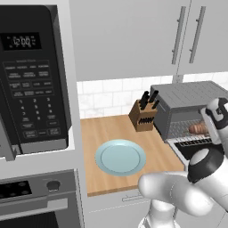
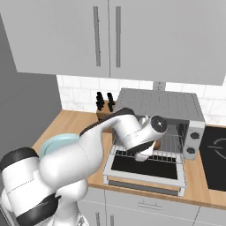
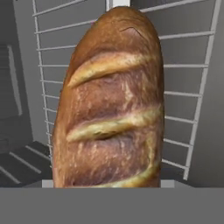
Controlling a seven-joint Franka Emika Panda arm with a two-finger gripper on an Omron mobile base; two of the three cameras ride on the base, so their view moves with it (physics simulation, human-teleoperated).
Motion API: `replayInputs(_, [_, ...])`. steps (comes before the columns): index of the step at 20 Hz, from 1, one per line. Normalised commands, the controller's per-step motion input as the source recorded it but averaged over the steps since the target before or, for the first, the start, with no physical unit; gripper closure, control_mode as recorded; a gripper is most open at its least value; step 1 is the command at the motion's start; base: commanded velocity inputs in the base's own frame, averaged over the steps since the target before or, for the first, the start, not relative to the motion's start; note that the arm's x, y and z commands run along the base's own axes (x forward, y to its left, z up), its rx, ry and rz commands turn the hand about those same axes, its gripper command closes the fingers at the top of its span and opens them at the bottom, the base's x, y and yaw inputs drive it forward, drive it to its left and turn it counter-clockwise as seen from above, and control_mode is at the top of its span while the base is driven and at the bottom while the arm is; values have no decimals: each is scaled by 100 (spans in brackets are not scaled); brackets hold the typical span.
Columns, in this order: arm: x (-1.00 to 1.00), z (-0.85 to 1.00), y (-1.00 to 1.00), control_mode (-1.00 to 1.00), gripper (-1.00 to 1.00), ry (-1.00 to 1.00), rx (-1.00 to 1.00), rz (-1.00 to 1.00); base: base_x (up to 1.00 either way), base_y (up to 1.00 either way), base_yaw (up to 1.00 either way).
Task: Pick up the kebab skewer and baguette bread, and place them inside the toaster oven. Close the toaster oven door and start by setting the timer.
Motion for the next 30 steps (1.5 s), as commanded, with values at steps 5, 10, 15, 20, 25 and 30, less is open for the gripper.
replayInputs(5, [21,-20,-3,-100,100,-21,-15,-5,0,0,0])
replayInputs(10, [25,-1,-18,-100,100,3,-3,-2,0,0,0])
replayInputs(15, [14,0,-30,-100,100,11,0,0,0,0,0])
replayInputs(20, [22,0,-18,-100,100,5,0,0,0,0,0])
replayInputs(25, [2,0,-5,-100,100,7,0,0,0,0,0])
replayInputs(30, [19,0,0,-100,100,1,0,0,0,0,0])
